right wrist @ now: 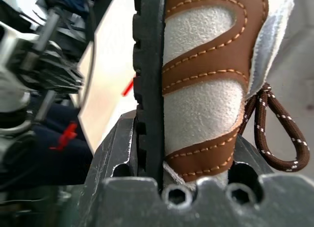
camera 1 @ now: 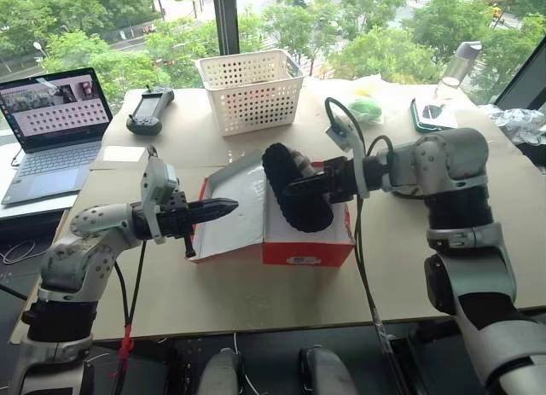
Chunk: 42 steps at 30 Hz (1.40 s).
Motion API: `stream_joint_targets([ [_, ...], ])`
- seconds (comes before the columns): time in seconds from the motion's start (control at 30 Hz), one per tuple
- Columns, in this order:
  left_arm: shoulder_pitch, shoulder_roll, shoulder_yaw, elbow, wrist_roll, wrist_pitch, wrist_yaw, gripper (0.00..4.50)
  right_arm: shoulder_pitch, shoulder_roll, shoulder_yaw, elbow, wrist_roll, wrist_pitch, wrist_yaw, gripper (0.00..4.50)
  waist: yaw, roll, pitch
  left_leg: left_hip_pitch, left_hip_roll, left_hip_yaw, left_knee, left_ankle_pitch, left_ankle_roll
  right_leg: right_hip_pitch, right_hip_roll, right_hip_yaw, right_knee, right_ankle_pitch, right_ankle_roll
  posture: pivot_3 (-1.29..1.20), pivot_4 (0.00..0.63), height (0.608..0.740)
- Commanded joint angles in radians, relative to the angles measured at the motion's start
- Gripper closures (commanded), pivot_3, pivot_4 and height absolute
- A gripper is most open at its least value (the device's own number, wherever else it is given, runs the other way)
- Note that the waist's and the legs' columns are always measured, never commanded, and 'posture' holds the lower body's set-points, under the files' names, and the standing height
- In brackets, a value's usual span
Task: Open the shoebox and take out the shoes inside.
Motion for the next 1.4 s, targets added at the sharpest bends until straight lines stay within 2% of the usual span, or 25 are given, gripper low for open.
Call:
stream_joint_targets([
  [0.03, -0.024, 0.004, 0.005, -0.001, -0.001, 0.005, -0.002, 4.50, -0.021, -0.001, -0.111, -0.040, 0.052, 0.026, -0.027, 2.62, 0.002, 0.000, 0.000, 0.000, 0.000, 0.000, 0.000, 0.000, 0.000, 0.000, 0.000, 0.000, 0.000, 0.000, 0.000, 0.00, 0.150, 0.733],
  [0.1, -0.028, 0.003, 0.002, 0.002, 0.000, 0.004, -0.002, 4.50, -0.028, -0.030, -0.140, -0.020, 0.038, -0.018, -0.044, 2.62, 0.003, 0.000, 0.000, 0.000, 0.000, 0.000, 0.000, 0.000, 0.000, 0.000, 0.000, 0.000, 0.000, 0.000, 0.000, 0.00, 0.150, 0.733],
  [0.2, -0.024, -0.002, 0.001, -0.004, -0.002, 0.008, 0.007, 4.50, 0.042, -0.197, -0.114, -0.096, -0.050, -0.309, 0.025, 2.62, 0.014, 0.000, 0.000, -0.001, -0.001, 0.000, 0.000, 0.000, 0.000, 0.000, -0.001, 0.000, -0.001, 0.000, 0.000, 0.00, 0.150, 0.733],
  [0.37, 0.009, 0.004, 0.012, -0.032, -0.015, 0.020, 0.012, 4.50, 0.331, -0.470, -0.125, -0.267, -0.144, -0.683, 0.175, 2.62, 0.029, 0.000, 0.000, -0.004, -0.003, 0.000, 0.000, -0.004, 0.002, 0.000, -0.002, 0.000, -0.006, -0.005, 0.009, 0.00, 0.150, 0.733],
  [0.43, 0.017, 0.007, 0.016, -0.037, -0.016, 0.022, 0.012, 4.50, 0.428, -0.524, -0.144, -0.278, -0.189, -0.795, 0.176, 2.62, 0.025, -0.001, 0.000, -0.003, -0.002, 0.001, 0.000, -0.006, 0.003, 0.001, -0.002, 0.000, -0.006, -0.005, 0.008, 0.00, 0.150, 0.733],
  [0.57, 0.016, 0.008, 0.013, -0.029, -0.014, 0.025, 0.009, 4.50, 0.613, -0.620, -0.108, -0.200, -0.456, -1.140, 0.011, 2.62, 0.020, 0.000, 0.001, -0.001, -0.002, 0.001, 0.000, -0.005, 0.003, 0.001, -0.002, 0.001, -0.004, -0.007, 0.010, 0.00, 0.150, 0.733],
  [0.63, 0.011, 0.009, 0.005, -0.025, -0.015, 0.029, 0.001, 4.50, 0.655, -0.645, -0.025, -0.122, -0.634, -1.320, -0.133, 2.62, 0.017, 0.000, 0.001, 0.000, -0.003, 0.002, 0.001, -0.004, 0.001, 0.001, -0.002, 0.002, -0.002, -0.007, 0.011, 0.00, 0.150, 0.733],
  [0.7, 0.004, 0.009, -0.004, -0.017, -0.012, 0.030, -0.006, 4.50, 0.687, -0.656, 0.049, -0.046, -0.792, -1.495, -0.274, 2.62, 0.010, 0.000, 0.001, 0.002, -0.002, 0.002, 0.001, -0.003, 0.000, 0.001, -0.002, 0.002, -0.002, -0.007, 0.006, 0.00, 0.150, 0.733],
  [0.8, -0.012, 0.003, -0.016, -0.002, -0.003, 0.030, -0.013, 4.50, 0.695, -0.654, 0.139, 0.070, -0.976, -1.659, -0.461, 2.62, 0.003, 0.000, 0.001, 0.003, -0.002, 0.002, 0.001, -0.002, -0.001, 0.002, -0.002, 0.002, -0.002, -0.008, 0.003, 0.00, 0.150, 0.733],
  [1.0, -0.025, -0.004, -0.018, 0.004, -0.007, 0.035, -0.009, 4.50, 0.609, -0.630, 0.299, 0.330, -1.192, -1.823, -0.616, 2.62, -0.004, 0.000, 0.001, 0.003, -0.003, 0.002, 0.001, 0.000, -0.001, 0.002, -0.001, 0.005, -0.001, -0.007, 0.003, 0.00, 0.150, 0.733],
  [1.27, -0.025, -0.004, -0.018, 0.005, -0.005, 0.029, -0.007, 4.50, 0.474, -0.541, 0.375, 0.567, -1.264, -1.923, -0.679, 2.62, -0.029, -0.003, 0.002, 0.007, -0.003, 0.002, 0.001, 0.000, -0.001, 0.006, -0.001, 0.006, -0.001, -0.007, 0.005, 0.00, 0.150, 0.733],
  [1.37, -0.022, -0.003, -0.016, 0.001, -0.005, 0.029, -0.005, 4.50, 0.450, -0.507, 0.328, 0.615, -1.170, -1.932, -0.583, 1.86, -0.033, -0.004, 0.003, 0.013, -0.003, 0.002, 0.001, 0.000, -0.001, 0.011, -0.001, 0.008, -0.001, -0.007, 0.005, 0.00, 0.150, 0.733],
  [1.4, -0.021, -0.002, -0.014, -0.001, -0.006, 0.029, -0.004, 4.50, 0.445, -0.502, 0.317, 0.619, -1.153, -1.920, -0.565, 1.82, -0.035, -0.005, 0.003, 0.016, -0.003, 0.002, 0.001, 0.000, -0.001, 0.014, -0.001, 0.008, -0.001, -0.007, 0.005, 0.00, 0.150, 0.733],
])
